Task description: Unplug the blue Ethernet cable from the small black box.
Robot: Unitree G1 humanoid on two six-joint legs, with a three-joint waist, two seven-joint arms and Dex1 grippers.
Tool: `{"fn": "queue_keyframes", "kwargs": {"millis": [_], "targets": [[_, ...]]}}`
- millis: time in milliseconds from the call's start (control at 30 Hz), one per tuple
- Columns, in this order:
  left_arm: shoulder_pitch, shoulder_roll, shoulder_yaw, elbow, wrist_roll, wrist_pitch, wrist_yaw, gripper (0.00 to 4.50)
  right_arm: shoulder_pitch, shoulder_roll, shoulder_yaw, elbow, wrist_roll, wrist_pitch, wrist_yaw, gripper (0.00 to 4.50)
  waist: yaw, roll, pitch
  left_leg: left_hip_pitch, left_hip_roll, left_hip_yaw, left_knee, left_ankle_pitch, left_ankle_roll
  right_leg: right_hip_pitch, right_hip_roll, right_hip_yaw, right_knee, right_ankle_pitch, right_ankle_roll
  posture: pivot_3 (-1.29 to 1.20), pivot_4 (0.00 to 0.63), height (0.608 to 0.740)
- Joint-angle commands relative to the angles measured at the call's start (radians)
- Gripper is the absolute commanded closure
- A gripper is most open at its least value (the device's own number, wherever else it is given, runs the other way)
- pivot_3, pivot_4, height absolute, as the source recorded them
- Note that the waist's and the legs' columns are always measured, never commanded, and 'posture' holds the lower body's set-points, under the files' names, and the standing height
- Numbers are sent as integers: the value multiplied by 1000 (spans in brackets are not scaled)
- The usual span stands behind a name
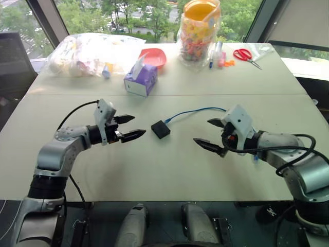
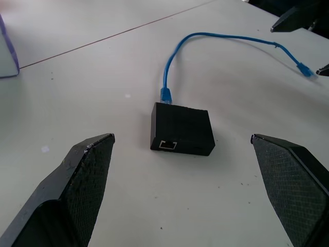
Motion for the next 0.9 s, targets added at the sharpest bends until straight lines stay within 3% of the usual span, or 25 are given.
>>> {"fn": "queue_keyframes", "kwargs": {"millis": [33,567,900], "targets": [[-30,-1,21,5,-14,-17,-19,26,-41,-13,0,6,15,-18,19,0,-1,0,0,0,0,0,0,0,0,0,0,0,0,0,0,0,150,740],[-36,-25,17,-19,-22,5,-7,26,-144,-70,90,141,-62,-148,106,0,-1,0,0,0,0,0,0,0,0,-1,0,0,0,1,2,0,150,740],[-13,-4,2,-36,-7,-9,-28,26,-452,-7,343,538,-329,-505,243,0,-5,0,0,0,0,0,0,0,0,-1,0,0,0,2,3,0,150,740]]}}
